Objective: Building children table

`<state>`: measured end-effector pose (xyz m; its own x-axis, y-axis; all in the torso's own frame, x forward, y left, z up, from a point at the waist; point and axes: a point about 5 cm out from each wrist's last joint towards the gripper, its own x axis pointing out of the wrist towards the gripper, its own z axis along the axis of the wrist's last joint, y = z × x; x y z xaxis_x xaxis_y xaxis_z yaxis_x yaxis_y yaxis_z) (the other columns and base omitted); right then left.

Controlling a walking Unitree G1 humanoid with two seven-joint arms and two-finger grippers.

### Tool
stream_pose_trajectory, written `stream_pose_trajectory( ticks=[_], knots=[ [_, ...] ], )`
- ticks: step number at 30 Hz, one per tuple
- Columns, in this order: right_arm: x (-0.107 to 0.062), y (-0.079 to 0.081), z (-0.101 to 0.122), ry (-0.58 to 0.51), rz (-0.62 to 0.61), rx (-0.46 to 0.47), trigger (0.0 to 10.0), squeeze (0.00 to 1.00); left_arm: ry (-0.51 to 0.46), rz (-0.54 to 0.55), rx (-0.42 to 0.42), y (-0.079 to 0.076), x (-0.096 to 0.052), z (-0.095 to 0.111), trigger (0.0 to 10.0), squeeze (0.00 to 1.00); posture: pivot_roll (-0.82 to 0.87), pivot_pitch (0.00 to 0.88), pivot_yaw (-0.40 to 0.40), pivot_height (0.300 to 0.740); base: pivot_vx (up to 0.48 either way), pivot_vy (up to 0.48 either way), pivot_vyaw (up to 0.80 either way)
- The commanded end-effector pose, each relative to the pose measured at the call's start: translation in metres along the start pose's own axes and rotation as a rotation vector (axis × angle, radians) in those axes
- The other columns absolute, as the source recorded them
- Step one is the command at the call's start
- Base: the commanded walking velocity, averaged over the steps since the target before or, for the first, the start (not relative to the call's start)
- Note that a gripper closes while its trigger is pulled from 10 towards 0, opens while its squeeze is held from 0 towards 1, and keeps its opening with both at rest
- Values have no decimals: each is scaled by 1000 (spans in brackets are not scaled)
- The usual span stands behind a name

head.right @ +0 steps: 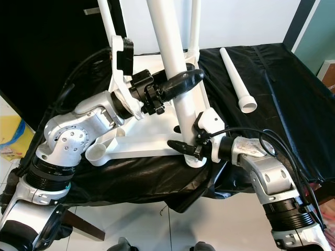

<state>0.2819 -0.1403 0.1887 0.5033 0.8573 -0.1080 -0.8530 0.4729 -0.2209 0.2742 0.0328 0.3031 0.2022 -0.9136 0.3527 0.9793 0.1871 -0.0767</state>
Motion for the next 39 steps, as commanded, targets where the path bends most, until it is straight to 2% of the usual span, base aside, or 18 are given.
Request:
stream_pose_trajectory(
  ticks=[1,2,7,8,12,14,16,19,20,21,30,31,32,39],
  knots=[
    [-1,-5,2,-15,-38,17,10000,1000,-21,-159,11,-10,5,6,10000,0,-102,0,24,740,0,0,0],
    [-1,-5,2,-15,-38,17,10000,1000,-21,-159,11,-10,5,6,10000,0,-102,0,24,740,0,0,0],
    [7,-4,6,-102,-149,51,10000,1000,-17,102,18,8,11,15,10000,0,-79,1,25,740,0,0,0],
    [7,-4,6,-102,-149,51,10000,1000,-17,102,18,8,11,15,10000,0,-79,1,25,740,0,0,0],
    [14,0,5,-140,-215,78,10000,1000,6,252,38,19,14,18,10000,0,-76,0,31,740,0,0,0],
    [14,0,5,-140,-215,78,10000,1000,6,252,38,19,14,18,10000,0,-76,0,31,740,0,0,0],
    [21,1,6,-167,-297,103,10000,1000,-1,327,38,24,16,21,10000,0,-83,6,36,740,0,0,0],
    [25,3,7,-182,-335,121,10000,965,2,361,45,27,17,21,10000,0,-83,6,36,740,0,0,0],
    [29,4,8,-192,-361,129,10000,114,2,381,46,28,18,21,10000,0,-90,13,38,740,0,0,0],
    [32,5,9,-200,-390,133,10000,0,4,393,60,28,19,22,10000,0,-91,26,39,740,0,0,0],
    [42,5,11,-201,-514,143,10000,0,20,472,136,31,28,24,10000,0,-82,56,45,740,0,0,0],
    [51,2,10,-174,-601,166,10000,0,21,505,210,29,35,26,10000,0,-73,66,51,740,0,0,0],
    [53,1,9,-160,-634,172,10000,0,23,508,233,28,37,26,10000,0,-72,64,50,740,0,0,0],
    [66,-3,10,-152,-757,229,10000,0,33,529,260,27,47,23,10000,0,-59,77,58,740,0,0,0]
  ],
)
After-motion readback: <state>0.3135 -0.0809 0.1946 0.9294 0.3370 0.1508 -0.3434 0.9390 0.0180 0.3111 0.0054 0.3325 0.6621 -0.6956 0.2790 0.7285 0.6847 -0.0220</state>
